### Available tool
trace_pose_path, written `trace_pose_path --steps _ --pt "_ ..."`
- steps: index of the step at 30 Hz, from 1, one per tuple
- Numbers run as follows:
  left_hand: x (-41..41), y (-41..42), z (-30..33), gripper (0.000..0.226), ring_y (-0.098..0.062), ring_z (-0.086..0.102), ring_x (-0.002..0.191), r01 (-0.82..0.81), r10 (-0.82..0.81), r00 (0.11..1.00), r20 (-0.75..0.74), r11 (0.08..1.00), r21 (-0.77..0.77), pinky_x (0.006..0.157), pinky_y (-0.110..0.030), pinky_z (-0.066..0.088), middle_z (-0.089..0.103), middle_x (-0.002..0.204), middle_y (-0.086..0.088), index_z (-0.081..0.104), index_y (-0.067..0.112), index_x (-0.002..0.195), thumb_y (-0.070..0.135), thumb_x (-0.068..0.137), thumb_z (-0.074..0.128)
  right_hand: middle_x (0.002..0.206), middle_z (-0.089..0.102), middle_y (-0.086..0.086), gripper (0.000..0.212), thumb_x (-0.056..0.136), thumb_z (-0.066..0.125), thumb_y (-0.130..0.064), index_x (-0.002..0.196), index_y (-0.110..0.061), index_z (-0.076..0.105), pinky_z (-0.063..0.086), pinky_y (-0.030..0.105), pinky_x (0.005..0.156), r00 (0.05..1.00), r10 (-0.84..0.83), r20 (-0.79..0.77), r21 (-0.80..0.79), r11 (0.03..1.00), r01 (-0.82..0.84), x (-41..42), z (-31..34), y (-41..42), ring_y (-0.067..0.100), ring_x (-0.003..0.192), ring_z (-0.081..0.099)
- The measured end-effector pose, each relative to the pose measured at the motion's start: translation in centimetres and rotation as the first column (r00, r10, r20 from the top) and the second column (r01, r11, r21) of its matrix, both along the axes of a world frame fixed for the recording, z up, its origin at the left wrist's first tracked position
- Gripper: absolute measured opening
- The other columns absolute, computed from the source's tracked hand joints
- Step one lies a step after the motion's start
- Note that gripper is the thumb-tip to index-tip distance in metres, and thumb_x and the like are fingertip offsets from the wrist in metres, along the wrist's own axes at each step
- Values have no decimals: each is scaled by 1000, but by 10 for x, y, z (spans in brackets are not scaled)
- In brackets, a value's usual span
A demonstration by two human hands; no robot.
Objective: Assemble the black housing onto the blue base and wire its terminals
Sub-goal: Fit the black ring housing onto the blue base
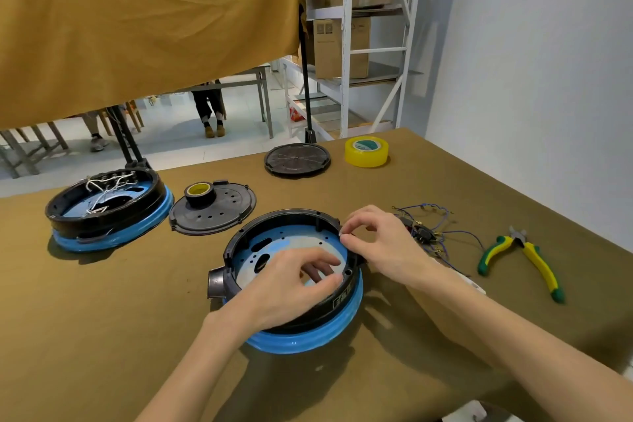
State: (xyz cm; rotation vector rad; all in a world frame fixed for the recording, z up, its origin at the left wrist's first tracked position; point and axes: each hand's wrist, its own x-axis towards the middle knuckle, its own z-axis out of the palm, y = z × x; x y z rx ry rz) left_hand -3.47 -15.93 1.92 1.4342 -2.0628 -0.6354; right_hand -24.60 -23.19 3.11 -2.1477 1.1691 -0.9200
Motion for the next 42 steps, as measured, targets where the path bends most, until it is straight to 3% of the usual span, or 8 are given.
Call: trace_pose_path --steps 6,14,18,22,26,29,34,42 --pt "-8 3 7 27 -10 72 87 -57 23 975 -221 987 -149 77 -24 59 72 101 22 69 38 125 32 98 68 92 66 -15 8 96 72 -25 99 -30 76 41 8 74 998 61 -17 19 998 -61 -20 -2 26 -3 87 59" --pt "-29 3 9 15 -8 75 87 -52 -12 948 -319 980 -191 81 -28 62 76 92 12 81 24 104 18 90 78 71 72 -23 21 102 64 -16 96 -30 79 44 6 64 962 109 250 229 959 -168 -24 -7 41 -9 69 62" --pt "-30 3 12 9 -9 74 85 -68 20 958 -287 985 -159 80 -28 61 75 90 11 80 22 97 17 91 78 74 70 -7 17 101 64 -15 103 -14 81 42 14 60 947 24 321 333 933 -137 -22 -16 43 1 60 52" --pt "-24 3 10 8 -4 72 83 -92 77 988 -134 990 -111 82 -32 60 76 84 14 80 25 96 19 93 76 82 70 -11 20 102 63 -24 117 -13 71 49 19 58 987 -101 127 387 921 45 -29 -24 38 -2 61 62" --pt "-31 1 11 11 4 69 80 -108 109 994 0 980 -167 79 -24 60 75 84 17 81 28 100 22 93 76 102 71 8 42 103 59 -37 133 -8 59 61 26 66 982 -186 44 610 783 121 -29 -31 32 16 79 75" --pt "-33 0 11 11 4 68 79 -116 124 992 32 976 -185 78 -23 60 74 83 17 81 29 99 22 92 76 106 69 11 54 104 59 -37 142 1 54 60 28 66 982 -163 90 724 689 48 -23 -32 30 17 74 77" --pt "-32 1 9 15 -1 68 83 -102 113 993 46 976 -191 80 -29 60 73 94 14 81 28 105 23 94 74 101 70 13 45 104 60 -33 131 2 61 60 30 68 975 -177 136 762 648 12 -20 -28 27 20 76 76" --pt "-30 15 0 25 0 64 93 -21 41 997 65 959 -281 85 -18 54 67 103 15 77 24 119 17 97 70 101 71 13 40 103 59 -38 122 -4 63 60 30 64 977 -202 67 779 622 75 -10 -17 24 20 78 74"
